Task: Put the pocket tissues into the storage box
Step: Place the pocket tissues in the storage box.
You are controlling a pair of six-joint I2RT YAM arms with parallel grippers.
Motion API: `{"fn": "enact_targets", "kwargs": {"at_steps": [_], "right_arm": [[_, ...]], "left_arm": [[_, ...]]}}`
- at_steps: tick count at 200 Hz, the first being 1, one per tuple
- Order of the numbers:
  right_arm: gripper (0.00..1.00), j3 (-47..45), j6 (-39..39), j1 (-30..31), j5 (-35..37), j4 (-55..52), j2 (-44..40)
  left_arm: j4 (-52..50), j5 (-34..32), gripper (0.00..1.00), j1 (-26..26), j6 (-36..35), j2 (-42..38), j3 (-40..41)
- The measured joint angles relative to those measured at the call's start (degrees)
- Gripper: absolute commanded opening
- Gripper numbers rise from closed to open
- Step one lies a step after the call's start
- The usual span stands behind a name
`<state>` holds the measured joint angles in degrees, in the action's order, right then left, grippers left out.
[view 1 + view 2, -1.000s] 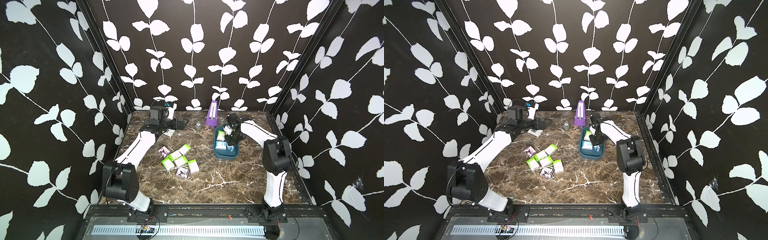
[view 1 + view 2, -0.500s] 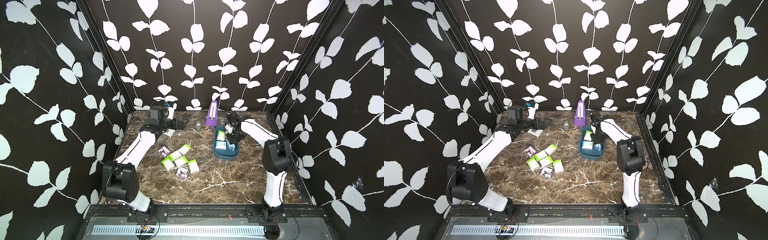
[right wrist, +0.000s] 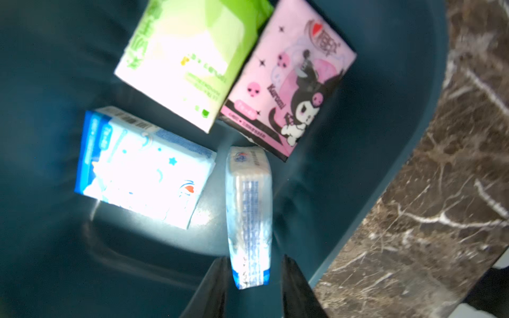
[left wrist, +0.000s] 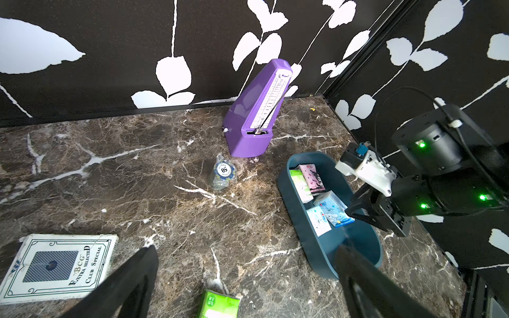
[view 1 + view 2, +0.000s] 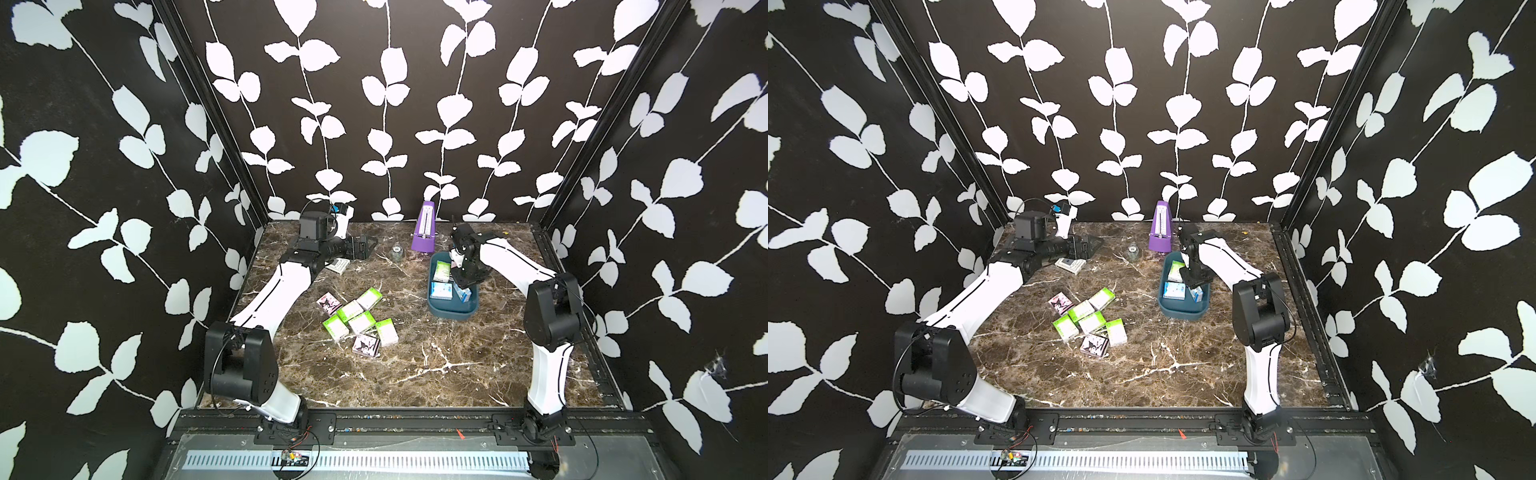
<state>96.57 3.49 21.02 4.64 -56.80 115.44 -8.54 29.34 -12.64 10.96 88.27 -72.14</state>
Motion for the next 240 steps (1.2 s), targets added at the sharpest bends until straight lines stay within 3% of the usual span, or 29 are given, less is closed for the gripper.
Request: {"fn": "enact_targets", "kwargs": {"at_steps": [48,83,156,179,208,240], "right_arm": [[0.43,-0.2,0.4,-1.1,-2.6,2.6,0.0],[0.49,-0.2,0.6,-1.7,-3.6,4.0,0.0],[0.47,-1.2,0.6,-1.7,-5.2,4.5,0.0],[0.41,-2.0,0.6,-1.7,-5.4,4.8,0.1],[0.23,-2.3,0.6,-1.7,-5.6,5.0,0.7],[0.24,-2.3,0.8,-1.7,-5.6,5.2,0.9]], "left_arm": [[0.0,0.0,0.99,0.2,0.0,0.0,0.0],[0.0,0.0,0.99,0.3,0.0,0.0,0.1],[0.0,0.0,0.99,0.4,0.0,0.0,0.3],[0.0,0.0,0.99,0.4,0.0,0.0,0.3],[0.0,0.0,0.99,0.4,0.0,0.0,0.3],[0.0,0.0,0.99,0.4,0.0,0.0,0.3]]}}
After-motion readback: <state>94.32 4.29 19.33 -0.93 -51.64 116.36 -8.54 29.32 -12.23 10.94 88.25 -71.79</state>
